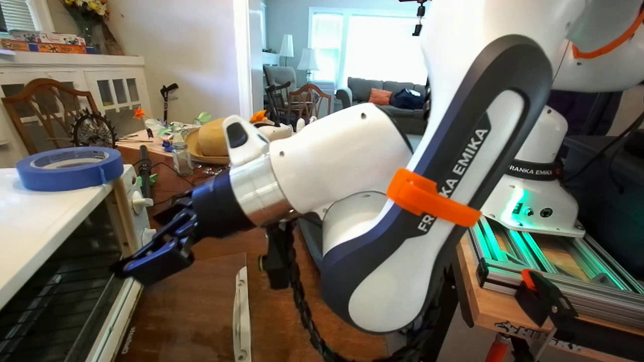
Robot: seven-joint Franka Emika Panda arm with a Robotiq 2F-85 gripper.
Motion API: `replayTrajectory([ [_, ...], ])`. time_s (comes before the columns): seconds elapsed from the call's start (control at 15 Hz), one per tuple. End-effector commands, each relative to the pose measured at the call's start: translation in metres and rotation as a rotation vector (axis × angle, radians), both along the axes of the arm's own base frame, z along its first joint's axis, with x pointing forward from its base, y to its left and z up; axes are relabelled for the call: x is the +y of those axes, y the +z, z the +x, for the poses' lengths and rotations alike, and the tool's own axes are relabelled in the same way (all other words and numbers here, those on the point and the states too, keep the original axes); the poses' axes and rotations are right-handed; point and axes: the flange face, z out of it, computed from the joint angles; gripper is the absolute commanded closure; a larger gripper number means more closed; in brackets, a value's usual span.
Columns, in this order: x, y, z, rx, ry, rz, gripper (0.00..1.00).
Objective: Put the metal object inside the mini oven
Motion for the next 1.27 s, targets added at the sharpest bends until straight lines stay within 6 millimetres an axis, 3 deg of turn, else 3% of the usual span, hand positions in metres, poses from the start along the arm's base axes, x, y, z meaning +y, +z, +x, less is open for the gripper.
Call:
replayTrajectory([
  [0.0, -0.054, 0.030, -0.045, 0.121, -0.125, -0.072, 0.00],
  [0.2, -0.092, 0.052, -0.071, 0.236, -0.158, -0.111, 0.00],
  [0.53, -0.136, 0.084, -0.087, 0.425, -0.069, -0.119, 0.00],
  [0.87, -0.148, 0.113, -0.084, 0.542, 0.078, -0.051, 0.00],
  [0.93, -0.149, 0.111, -0.084, 0.581, 0.100, -0.044, 0.00],
  [1.07, -0.160, 0.087, -0.084, 0.706, 0.077, -0.049, 0.00],
  [1.13, -0.146, 0.102, -0.080, 0.614, 0.069, -0.035, 0.00],
  [1.2, -0.153, 0.095, -0.079, 0.657, 0.065, -0.039, 0.00],
])
